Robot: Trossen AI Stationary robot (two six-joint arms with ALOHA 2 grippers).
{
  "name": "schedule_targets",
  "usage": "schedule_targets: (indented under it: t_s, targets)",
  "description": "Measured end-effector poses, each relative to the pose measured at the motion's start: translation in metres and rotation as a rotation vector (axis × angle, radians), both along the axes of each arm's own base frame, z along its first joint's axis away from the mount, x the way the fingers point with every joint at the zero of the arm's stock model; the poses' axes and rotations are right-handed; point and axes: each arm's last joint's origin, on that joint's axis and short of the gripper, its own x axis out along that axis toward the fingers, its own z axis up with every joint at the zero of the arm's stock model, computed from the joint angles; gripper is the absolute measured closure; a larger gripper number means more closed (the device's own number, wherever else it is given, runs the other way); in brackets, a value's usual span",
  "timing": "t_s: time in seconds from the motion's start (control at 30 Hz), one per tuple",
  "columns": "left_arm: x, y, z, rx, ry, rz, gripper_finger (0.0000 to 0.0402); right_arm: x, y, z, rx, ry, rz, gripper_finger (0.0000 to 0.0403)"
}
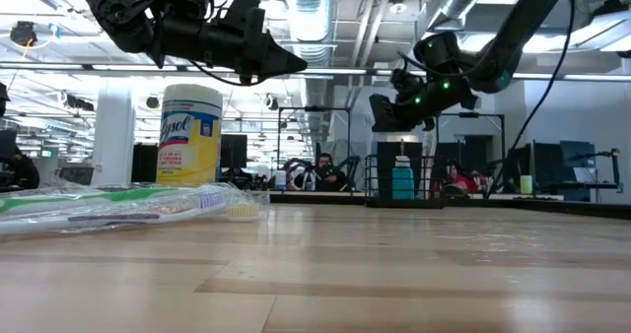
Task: Pick & Place toothbrushing station
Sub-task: Put the blue toothbrush into the black mesh organizer, then put the violet toothbrush into the black mesh organizer
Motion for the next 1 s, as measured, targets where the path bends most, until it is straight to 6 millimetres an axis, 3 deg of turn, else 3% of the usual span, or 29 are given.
schedule_targets:
  t_s: [0.4, 0.57, 1.0]
  targets:
    - [0.0, 0.0, 0.0, -0.019, -0.004, -0.003, 0.04, -0.009, 0.006, 0.013, 0.024, 0.04, -0.018, 0.0306]
    - [0.0, -0.002, -0.003, -0.087, 0.002, -0.031, 0.04, -0.006, 0.017, 0.023, -0.001, 0.045, 0.021, 0.0283]
    - [0.005, -0.047, -0.022, -0.153, 0.205, -0.179, 0.04, -0.005, 0.059, 0.048, 0.005, 0.09, 0.142, 0.028]
